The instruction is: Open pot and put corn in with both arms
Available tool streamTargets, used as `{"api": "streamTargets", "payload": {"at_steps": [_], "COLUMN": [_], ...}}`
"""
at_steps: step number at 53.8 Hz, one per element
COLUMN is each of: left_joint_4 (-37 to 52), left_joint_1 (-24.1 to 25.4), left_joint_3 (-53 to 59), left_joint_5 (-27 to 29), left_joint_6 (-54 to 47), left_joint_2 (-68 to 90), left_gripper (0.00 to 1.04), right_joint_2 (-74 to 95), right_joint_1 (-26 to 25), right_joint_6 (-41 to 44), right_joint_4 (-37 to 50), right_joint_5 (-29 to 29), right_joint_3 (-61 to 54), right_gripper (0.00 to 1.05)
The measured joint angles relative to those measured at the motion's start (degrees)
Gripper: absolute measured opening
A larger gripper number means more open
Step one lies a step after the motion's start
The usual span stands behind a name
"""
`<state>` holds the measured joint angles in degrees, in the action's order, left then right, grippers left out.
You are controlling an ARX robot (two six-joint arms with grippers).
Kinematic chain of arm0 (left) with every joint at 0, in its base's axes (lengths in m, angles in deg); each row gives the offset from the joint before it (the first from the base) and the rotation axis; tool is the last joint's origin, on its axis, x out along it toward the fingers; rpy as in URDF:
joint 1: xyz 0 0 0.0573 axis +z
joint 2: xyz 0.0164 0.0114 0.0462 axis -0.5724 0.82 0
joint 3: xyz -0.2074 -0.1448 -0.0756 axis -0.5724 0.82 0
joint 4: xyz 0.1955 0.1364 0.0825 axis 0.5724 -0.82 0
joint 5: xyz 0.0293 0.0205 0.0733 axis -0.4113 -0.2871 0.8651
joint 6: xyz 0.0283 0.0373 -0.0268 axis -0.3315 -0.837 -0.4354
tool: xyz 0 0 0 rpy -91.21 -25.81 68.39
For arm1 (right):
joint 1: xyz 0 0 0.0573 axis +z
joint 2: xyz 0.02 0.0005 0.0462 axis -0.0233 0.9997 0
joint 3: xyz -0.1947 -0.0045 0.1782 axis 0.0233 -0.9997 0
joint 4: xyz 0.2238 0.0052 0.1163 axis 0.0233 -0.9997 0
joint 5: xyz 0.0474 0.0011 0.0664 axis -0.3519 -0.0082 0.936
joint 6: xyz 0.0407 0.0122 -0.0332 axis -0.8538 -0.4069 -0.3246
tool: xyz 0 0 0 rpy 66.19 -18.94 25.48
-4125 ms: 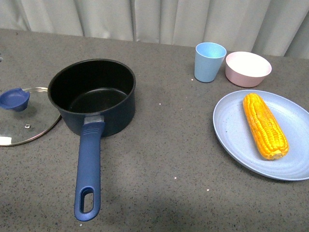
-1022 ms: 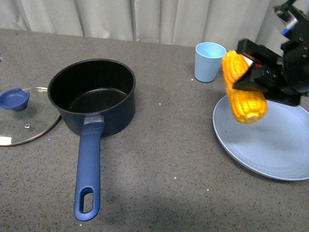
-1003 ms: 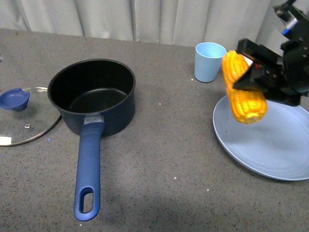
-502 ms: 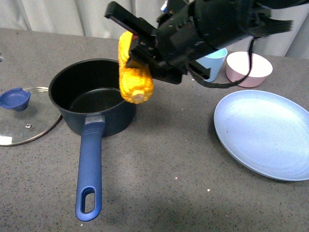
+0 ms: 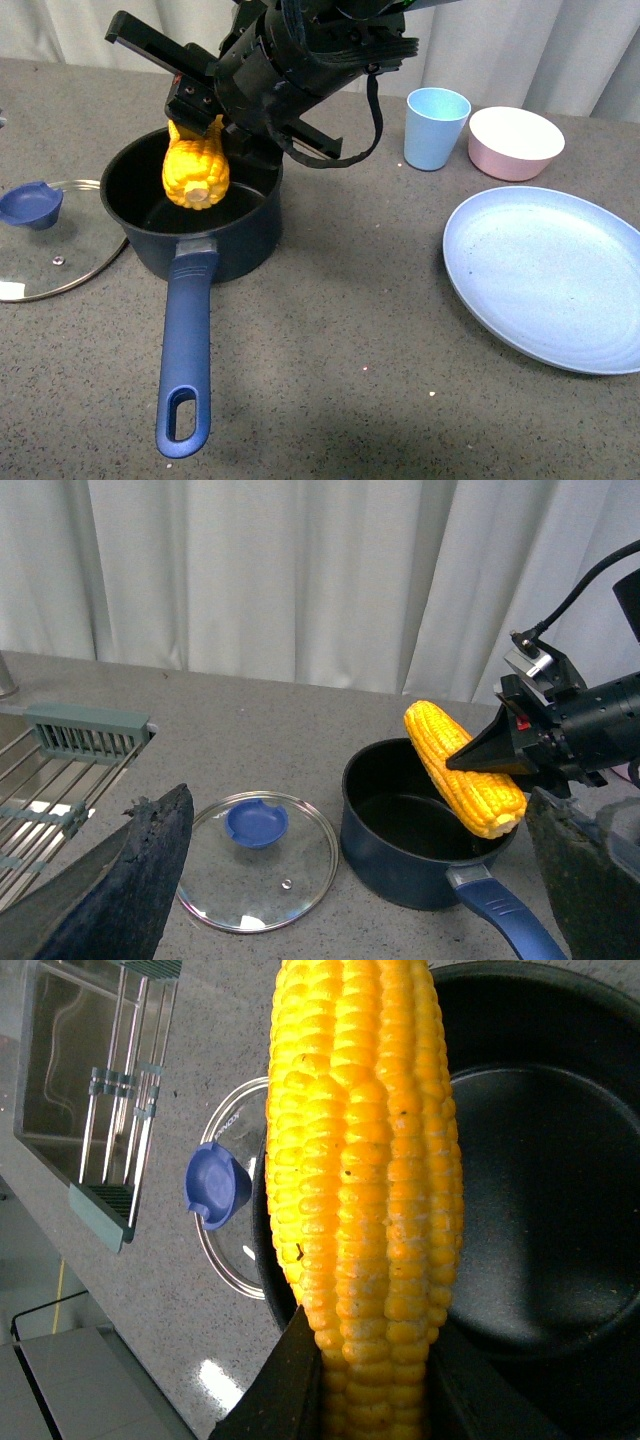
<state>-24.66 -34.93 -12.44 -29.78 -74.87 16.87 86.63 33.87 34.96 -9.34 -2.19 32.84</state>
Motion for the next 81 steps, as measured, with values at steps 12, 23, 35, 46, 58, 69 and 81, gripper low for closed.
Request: {"api": "streamTargets", "payload": {"at_steps": [12, 23, 35, 46, 58, 69, 81], "left_joint_4": [0.0, 0.0, 0.0, 0.0, 0.0, 0.0, 0.0], "left_joint_1": [0.0, 0.0, 0.0, 0.0, 0.0, 0.0, 0.0], "left_joint_3": [0.0, 0.0, 0.0, 0.0, 0.0, 0.0, 0.0], "left_joint_5": [0.0, 0.0, 0.0, 0.0, 0.02, 0.0, 0.0], "left_joint_6": [0.0, 0.0, 0.0, 0.0, 0.0, 0.0, -0.02], "left_joint_2": [0.0, 0.0, 0.0, 0.0, 0.0, 0.0, 0.0], "left_gripper": [0.98, 0.98, 0.98, 0.98, 0.98, 0.98, 0.98], "right_joint_2": [1.27, 1.53, 1.75, 0.26, -15.54, -33.35, -49.29], "right_joint_1": [0.44, 0.33, 0.17, -0.15, -3.58, -9.4, -18.03], "right_joint_6": [-0.02, 0.15, 0.24, 1.75, 9.25, 13.68, 20.35], "right_joint_4": [-1.01, -1.33, -1.01, 3.54, 14.47, 20.2, 22.29], "right_joint_5": [-0.37, -0.81, -1.16, -5.55, -15.45, -25.14, -28.76], "right_joint_3": [1.75, 2.27, 2.25, -1.84, -19.93, -40.04, -54.36], "right_gripper": [0.17, 0.41, 0.85, 0.95, 0.96, 0.96, 0.96]}}
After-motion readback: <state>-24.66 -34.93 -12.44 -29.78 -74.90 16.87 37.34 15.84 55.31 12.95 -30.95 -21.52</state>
